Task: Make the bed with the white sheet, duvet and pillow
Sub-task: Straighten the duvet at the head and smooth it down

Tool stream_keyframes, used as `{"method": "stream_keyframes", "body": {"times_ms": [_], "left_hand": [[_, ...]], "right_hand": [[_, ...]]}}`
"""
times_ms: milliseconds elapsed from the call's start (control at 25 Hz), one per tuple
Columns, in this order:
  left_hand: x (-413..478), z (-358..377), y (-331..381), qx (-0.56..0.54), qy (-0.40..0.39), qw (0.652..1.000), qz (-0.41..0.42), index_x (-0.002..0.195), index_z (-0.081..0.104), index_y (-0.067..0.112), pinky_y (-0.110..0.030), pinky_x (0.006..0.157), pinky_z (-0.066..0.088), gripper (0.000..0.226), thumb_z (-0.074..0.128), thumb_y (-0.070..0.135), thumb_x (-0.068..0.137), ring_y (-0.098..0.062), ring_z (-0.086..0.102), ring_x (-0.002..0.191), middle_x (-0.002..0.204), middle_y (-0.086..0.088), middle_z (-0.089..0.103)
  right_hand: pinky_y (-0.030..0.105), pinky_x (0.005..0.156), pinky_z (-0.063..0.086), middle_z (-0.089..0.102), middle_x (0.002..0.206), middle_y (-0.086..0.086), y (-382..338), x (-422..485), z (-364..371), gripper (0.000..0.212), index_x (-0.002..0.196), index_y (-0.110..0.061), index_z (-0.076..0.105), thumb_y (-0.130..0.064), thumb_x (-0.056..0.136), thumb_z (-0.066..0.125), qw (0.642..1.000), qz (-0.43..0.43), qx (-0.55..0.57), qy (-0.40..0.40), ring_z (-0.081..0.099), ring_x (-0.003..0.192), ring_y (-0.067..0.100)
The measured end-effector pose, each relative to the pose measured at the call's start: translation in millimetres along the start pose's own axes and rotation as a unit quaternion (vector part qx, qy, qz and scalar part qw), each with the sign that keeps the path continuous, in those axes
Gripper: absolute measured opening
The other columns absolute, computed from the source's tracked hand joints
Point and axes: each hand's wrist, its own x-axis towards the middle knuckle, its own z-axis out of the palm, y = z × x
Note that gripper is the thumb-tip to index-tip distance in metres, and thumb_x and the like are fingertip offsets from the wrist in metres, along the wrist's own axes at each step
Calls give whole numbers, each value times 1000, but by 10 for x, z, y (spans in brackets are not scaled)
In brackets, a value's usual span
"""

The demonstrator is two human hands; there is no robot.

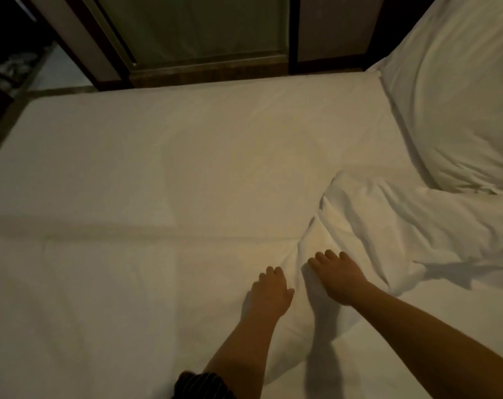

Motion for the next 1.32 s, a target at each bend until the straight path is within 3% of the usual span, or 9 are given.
{"method": "stream_keyframes", "body": {"times_ms": [200, 360, 480, 560, 600, 680, 840, 1080, 1320], "left_hand": [[513, 172, 10, -55, 10, 998, -25, 137, 32, 7, -35, 97, 39, 64, 43, 53, 94, -27, 46, 121, 133, -12, 44], [421, 253, 24, -95, 68, 991, 59, 143, 33, 13, -29, 99, 40, 46, 34, 35, 102, -20, 48, 122, 136, -7, 47], [225, 260, 118, -91, 101, 982, 130, 141, 38, 15, -29, 93, 44, 40, 37, 27, 103, -20, 52, 115, 133, -7, 48], [66, 218, 224, -87, 92, 977, 171, 138, 41, 12, -32, 89, 43, 37, 36, 23, 103, -24, 52, 113, 133, -9, 47], [-7, 202, 276, -83, 87, 973, 196, 136, 42, 11, -35, 84, 44, 35, 35, 21, 103, -27, 53, 110, 131, -11, 47], [-164, 161, 379, -75, 78, 961, 255, 130, 45, 9, -38, 70, 39, 31, 35, 19, 103, -35, 56, 99, 123, -13, 47], [-562, 133, 696, -27, 50, 940, 335, 121, 44, 10, -38, 67, 37, 24, 37, 20, 101, -38, 56, 91, 118, -12, 44], [-1305, 395, 1083, 12, 43, 937, 348, 115, 45, 12, -42, 73, 40, 19, 38, 12, 98, -38, 55, 93, 113, -14, 52], [-2148, 987, 1549, 108, 9, 931, 349, 113, 43, 10, -39, 66, 30, 20, 38, 10, 94, -36, 52, 96, 112, -14, 51]], "right_hand": [[37, 102, 33, 30, 146, 7, 208, 348, 132, 59, 147, -15, 18, -15, 94, 47, 1000, -4, 22, 17, 37, 128, 24], [43, 116, 12, -2, 160, 8, 171, 451, 115, 68, 152, -17, 0, -20, 99, 43, 998, -45, -45, 6, 8, 146, 28], [48, 117, 9, 31, 151, 13, 170, 355, 81, 53, 142, -15, 39, -21, 92, 56, 990, -110, -91, 8, 21, 143, 32], [48, 104, 38, 68, 108, 10, 221, 217, -8, 39, 100, -19, 72, -25, 63, 84, 986, -117, -116, 17, 59, 112, 31], [43, 92, 49, 71, 86, 4, 247, 111, -22, 31, 79, -21, 74, -27, 52, 89, 985, -103, -134, 25, 65, 93, 26], [35, 81, 47, 67, 72, -2, 310, -159, -53, 15, 68, -22, 71, -26, 62, 84, 991, -55, -124, 7, 60, 82, 21], [36, 94, 32, 67, 96, 0, 377, -895, -18, 16, 96, -16, 69, -17, 94, 52, 987, 72, -143, -16, 50, 101, 23], [38, 97, 29, 65, 108, -1, 292, -1893, 215, 24, 109, -21, 65, -23, 94, 46, 981, 166, -103, -7, 50, 111, 24], [35, 72, 44, 66, 70, -2, 130, -3006, 868, 13, 74, -28, 72, -24, 63, 79, 974, 217, 27, 63, 62, 75, 24]]}}
